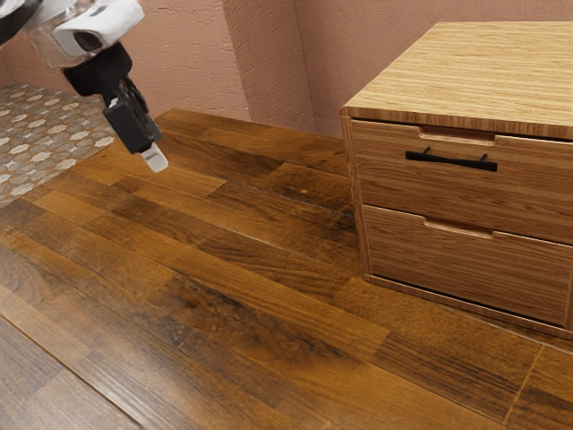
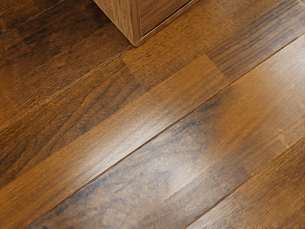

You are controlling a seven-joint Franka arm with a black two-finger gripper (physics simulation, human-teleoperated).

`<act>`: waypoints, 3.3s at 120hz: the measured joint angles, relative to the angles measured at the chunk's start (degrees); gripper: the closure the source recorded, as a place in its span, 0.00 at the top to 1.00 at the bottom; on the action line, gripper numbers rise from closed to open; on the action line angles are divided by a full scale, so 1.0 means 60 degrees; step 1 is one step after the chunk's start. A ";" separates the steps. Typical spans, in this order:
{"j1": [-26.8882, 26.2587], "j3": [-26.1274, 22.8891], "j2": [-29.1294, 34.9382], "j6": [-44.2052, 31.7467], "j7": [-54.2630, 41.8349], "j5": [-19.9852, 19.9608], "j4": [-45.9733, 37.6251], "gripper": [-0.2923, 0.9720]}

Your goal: Pull the drawer handle with one arm to open the drawer

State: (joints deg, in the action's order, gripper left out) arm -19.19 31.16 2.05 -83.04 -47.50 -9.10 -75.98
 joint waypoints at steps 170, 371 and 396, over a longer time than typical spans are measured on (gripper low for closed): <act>0.0340 -0.3498 0.1803 -0.4349 -0.9427 0.1456 -0.3271 0.77; 0.4563 -1.0188 0.2394 -0.2600 -0.8108 0.0835 -0.2276 0.77; 0.4839 -1.0207 0.1594 -0.2954 -0.7374 0.1154 -0.1984 0.77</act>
State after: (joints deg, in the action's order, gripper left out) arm 9.84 -30.08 11.61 -100.76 -91.74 -2.17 -87.88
